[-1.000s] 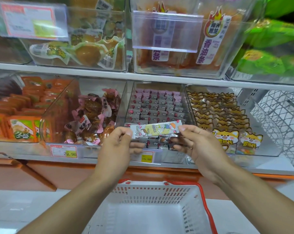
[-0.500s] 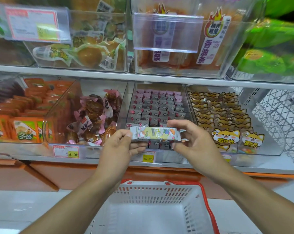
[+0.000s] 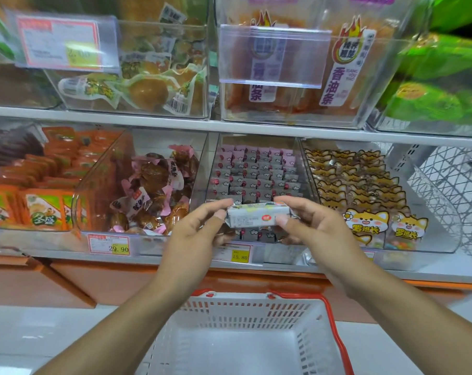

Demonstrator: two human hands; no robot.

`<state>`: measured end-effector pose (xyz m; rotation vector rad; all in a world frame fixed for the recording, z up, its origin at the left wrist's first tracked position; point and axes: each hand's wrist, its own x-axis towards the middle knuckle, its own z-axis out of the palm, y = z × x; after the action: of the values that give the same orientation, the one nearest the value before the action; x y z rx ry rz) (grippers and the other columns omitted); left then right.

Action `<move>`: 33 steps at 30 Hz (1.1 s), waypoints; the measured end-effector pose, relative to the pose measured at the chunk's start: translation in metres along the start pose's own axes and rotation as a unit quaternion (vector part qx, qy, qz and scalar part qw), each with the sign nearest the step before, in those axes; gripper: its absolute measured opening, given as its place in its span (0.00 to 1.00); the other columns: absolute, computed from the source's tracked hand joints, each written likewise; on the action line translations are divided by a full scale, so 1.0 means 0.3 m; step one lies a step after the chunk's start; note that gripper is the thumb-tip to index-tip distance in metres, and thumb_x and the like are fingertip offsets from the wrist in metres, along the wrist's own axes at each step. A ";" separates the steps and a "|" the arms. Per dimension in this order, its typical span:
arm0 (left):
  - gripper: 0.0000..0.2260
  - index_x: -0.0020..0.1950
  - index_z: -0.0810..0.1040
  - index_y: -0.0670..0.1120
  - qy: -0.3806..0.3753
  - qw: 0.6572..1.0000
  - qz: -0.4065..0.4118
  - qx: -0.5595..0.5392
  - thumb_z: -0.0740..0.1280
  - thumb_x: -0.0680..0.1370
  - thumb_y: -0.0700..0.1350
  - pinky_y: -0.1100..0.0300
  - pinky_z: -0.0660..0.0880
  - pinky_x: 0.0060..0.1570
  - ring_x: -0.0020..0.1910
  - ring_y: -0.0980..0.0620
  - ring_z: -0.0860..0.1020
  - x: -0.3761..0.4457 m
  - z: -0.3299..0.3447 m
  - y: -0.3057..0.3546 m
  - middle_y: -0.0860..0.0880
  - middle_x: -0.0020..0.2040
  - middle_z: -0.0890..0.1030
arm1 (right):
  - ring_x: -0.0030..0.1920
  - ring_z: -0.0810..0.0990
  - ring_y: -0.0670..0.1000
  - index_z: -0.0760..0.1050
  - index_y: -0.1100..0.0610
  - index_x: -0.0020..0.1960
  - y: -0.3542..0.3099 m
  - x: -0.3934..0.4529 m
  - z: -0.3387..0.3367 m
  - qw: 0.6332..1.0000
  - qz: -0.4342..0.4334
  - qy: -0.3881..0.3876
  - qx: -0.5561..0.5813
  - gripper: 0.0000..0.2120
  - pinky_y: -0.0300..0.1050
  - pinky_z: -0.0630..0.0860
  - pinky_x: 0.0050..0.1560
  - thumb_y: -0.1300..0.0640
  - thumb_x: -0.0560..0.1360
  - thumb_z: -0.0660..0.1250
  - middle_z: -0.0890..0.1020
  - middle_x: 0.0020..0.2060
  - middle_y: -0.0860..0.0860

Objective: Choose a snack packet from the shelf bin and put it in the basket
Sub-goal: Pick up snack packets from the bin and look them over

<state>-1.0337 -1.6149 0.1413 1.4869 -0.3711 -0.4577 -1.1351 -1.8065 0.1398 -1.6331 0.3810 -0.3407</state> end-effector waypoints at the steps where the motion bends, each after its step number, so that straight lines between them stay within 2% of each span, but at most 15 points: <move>1: 0.12 0.59 0.84 0.56 -0.010 1.000 0.002 -0.002 0.66 0.82 0.42 0.59 0.81 0.54 0.53 0.52 0.85 -0.002 -0.003 0.000 0.54 0.53 0.87 | 0.49 0.86 0.52 0.81 0.47 0.61 -0.003 0.002 0.002 0.999 0.025 -0.001 0.034 0.13 0.42 0.82 0.45 0.58 0.78 0.70 0.87 0.52 0.48; 2: 0.13 0.62 0.82 0.56 -0.023 1.000 0.007 0.007 0.68 0.81 0.42 0.59 0.80 0.54 0.52 0.52 0.85 -0.006 -0.006 -0.001 0.53 0.51 0.88 | 0.48 0.86 0.50 0.82 0.49 0.61 -0.006 0.002 0.004 0.997 0.045 -0.005 0.060 0.12 0.41 0.81 0.43 0.58 0.79 0.70 0.87 0.52 0.50; 4: 0.18 0.64 0.80 0.57 -0.032 0.999 0.021 0.035 0.73 0.78 0.41 0.63 0.80 0.47 0.48 0.53 0.85 -0.013 -0.008 -0.006 0.53 0.48 0.88 | 0.46 0.85 0.50 0.82 0.52 0.60 -0.009 0.005 0.007 0.994 0.066 -0.013 0.082 0.12 0.41 0.81 0.41 0.55 0.78 0.70 0.87 0.52 0.54; 6: 0.19 0.64 0.80 0.55 -0.011 0.998 0.035 0.050 0.74 0.76 0.41 0.67 0.80 0.42 0.48 0.55 0.86 -0.012 -0.009 -0.009 0.55 0.46 0.88 | 0.45 0.85 0.50 0.82 0.54 0.60 -0.009 0.005 0.011 0.992 0.077 -0.018 0.094 0.16 0.40 0.80 0.40 0.49 0.74 0.72 0.87 0.52 0.55; 9: 0.15 0.63 0.81 0.52 0.008 0.997 0.048 0.054 0.74 0.76 0.43 0.64 0.81 0.46 0.48 0.55 0.86 -0.006 -0.012 -0.011 0.55 0.46 0.88 | 0.42 0.85 0.51 0.84 0.51 0.56 -0.006 0.006 0.009 0.994 0.078 -0.024 0.077 0.20 0.40 0.80 0.38 0.42 0.70 0.72 0.87 0.47 0.55; 11: 0.14 0.61 0.83 0.51 0.008 0.998 0.050 0.045 0.74 0.76 0.44 0.68 0.80 0.47 0.49 0.56 0.86 -0.003 -0.016 -0.015 0.56 0.48 0.88 | 0.42 0.85 0.51 0.84 0.50 0.55 -0.004 0.005 0.005 0.995 0.072 -0.041 0.062 0.19 0.40 0.81 0.38 0.40 0.71 0.71 0.87 0.44 0.55; 15: 0.10 0.57 0.85 0.52 0.015 1.000 0.022 0.010 0.73 0.76 0.45 0.67 0.80 0.49 0.50 0.55 0.86 0.003 -0.017 -0.029 0.54 0.50 0.88 | 0.43 0.85 0.51 0.82 0.46 0.58 -0.003 0.005 -0.003 0.999 0.033 -0.029 -0.014 0.19 0.41 0.80 0.40 0.37 0.73 0.66 0.87 0.47 0.50; 18: 0.09 0.58 0.85 0.51 0.023 1.000 0.002 -0.006 0.72 0.77 0.45 0.66 0.81 0.48 0.49 0.54 0.86 0.011 -0.020 -0.038 0.52 0.49 0.88 | 0.48 0.85 0.47 0.76 0.39 0.66 -0.006 0.001 -0.020 0.997 -0.035 -0.023 -0.069 0.17 0.42 0.81 0.44 0.40 0.77 0.64 0.84 0.55 0.41; 20: 0.09 0.57 0.85 0.51 0.024 1.000 -0.004 -0.001 0.72 0.77 0.46 0.64 0.82 0.49 0.48 0.54 0.86 0.013 -0.019 -0.041 0.52 0.49 0.88 | 0.49 0.83 0.46 0.70 0.34 0.70 -0.013 -0.010 -0.027 0.989 -0.078 -0.054 -0.116 0.24 0.44 0.83 0.48 0.49 0.78 0.71 0.79 0.62 0.37; 22: 0.08 0.56 0.85 0.51 0.026 0.999 -0.016 -0.009 0.72 0.78 0.46 0.63 0.82 0.48 0.46 0.53 0.86 0.014 -0.017 -0.045 0.50 0.47 0.88 | 0.52 0.81 0.46 0.69 0.31 0.70 -0.008 -0.017 -0.027 0.965 -0.121 -0.054 -0.226 0.31 0.44 0.82 0.52 0.55 0.75 0.76 0.75 0.65 0.34; 24: 0.10 0.58 0.84 0.51 0.022 0.999 -0.028 -0.022 0.72 0.77 0.48 0.62 0.83 0.45 0.44 0.51 0.86 0.013 -0.014 -0.043 0.48 0.45 0.88 | 0.57 0.79 0.43 0.73 0.34 0.68 -0.006 -0.017 -0.020 0.950 -0.145 -0.025 -0.277 0.27 0.45 0.80 0.55 0.56 0.75 0.75 0.77 0.63 0.34; 26: 0.17 0.61 0.80 0.55 0.018 0.999 -0.029 -0.005 0.71 0.74 0.55 0.59 0.83 0.45 0.43 0.50 0.86 0.012 -0.016 -0.038 0.47 0.43 0.87 | 0.55 0.80 0.44 0.76 0.35 0.65 0.000 -0.012 -0.023 0.957 -0.128 -0.018 -0.261 0.22 0.50 0.81 0.55 0.54 0.76 0.74 0.80 0.58 0.35; 29: 0.19 0.61 0.80 0.60 0.005 0.999 -0.013 0.047 0.69 0.71 0.61 0.57 0.83 0.49 0.43 0.52 0.86 0.007 -0.019 -0.033 0.51 0.45 0.86 | 0.50 0.83 0.59 0.77 0.33 0.63 0.005 0.000 -0.026 0.978 -0.081 -0.037 -0.190 0.20 0.63 0.81 0.50 0.53 0.77 0.73 0.85 0.52 0.43; 31: 0.17 0.61 0.79 0.60 -0.001 0.999 -0.011 0.051 0.72 0.72 0.58 0.61 0.83 0.48 0.44 0.54 0.86 0.004 -0.017 -0.033 0.52 0.48 0.86 | 0.51 0.83 0.61 0.77 0.33 0.63 0.004 0.007 -0.026 0.984 -0.076 -0.036 -0.156 0.19 0.65 0.81 0.50 0.54 0.78 0.72 0.86 0.52 0.47; 33: 0.19 0.64 0.79 0.57 -0.005 0.999 -0.020 0.046 0.75 0.74 0.51 0.65 0.81 0.47 0.45 0.54 0.86 0.007 -0.016 -0.037 0.49 0.50 0.86 | 0.52 0.83 0.58 0.79 0.35 0.62 0.005 0.012 -0.026 0.989 -0.075 -0.030 -0.124 0.17 0.58 0.83 0.50 0.54 0.78 0.71 0.85 0.55 0.46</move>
<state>-1.0300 -1.6122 0.1297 1.5840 -0.3737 -0.4857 -1.1354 -1.8152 0.1391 -1.9167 0.2640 -0.3676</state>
